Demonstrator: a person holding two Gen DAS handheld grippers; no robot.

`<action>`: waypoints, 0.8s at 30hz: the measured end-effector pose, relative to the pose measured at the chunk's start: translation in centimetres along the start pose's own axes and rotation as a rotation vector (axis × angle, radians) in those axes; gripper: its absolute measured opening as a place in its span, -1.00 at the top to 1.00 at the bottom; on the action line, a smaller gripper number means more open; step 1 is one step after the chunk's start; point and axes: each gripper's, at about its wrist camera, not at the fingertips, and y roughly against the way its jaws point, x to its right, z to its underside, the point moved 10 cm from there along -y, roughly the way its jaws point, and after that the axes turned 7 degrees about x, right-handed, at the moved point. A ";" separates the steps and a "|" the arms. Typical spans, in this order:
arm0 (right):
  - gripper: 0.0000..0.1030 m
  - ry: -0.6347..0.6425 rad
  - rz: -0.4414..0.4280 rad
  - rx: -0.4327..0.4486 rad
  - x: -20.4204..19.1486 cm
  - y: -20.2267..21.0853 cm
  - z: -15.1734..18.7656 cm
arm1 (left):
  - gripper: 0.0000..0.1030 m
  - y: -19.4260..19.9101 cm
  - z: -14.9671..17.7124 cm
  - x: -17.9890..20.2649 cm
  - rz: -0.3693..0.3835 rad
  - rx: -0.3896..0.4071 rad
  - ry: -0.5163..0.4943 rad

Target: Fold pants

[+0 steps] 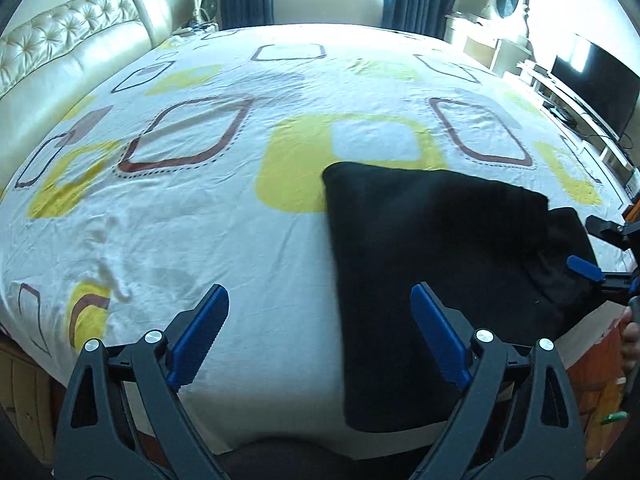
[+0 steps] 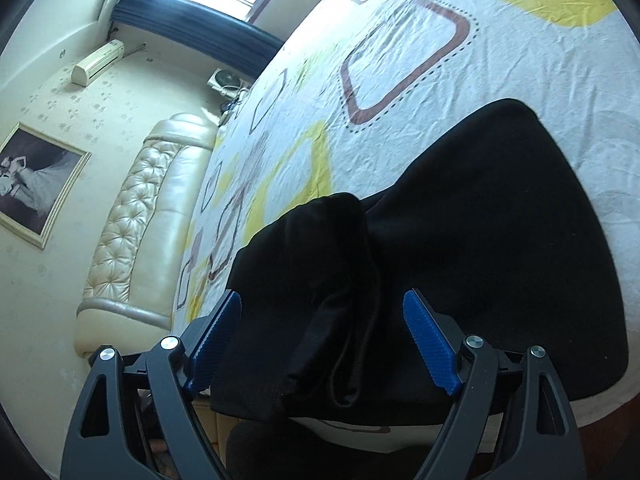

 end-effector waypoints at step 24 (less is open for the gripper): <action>0.72 0.021 -0.026 -0.174 -1.1 -5.4 3.5 | -0.79 -2.4 1.3 -2.2 -0.058 -0.012 0.027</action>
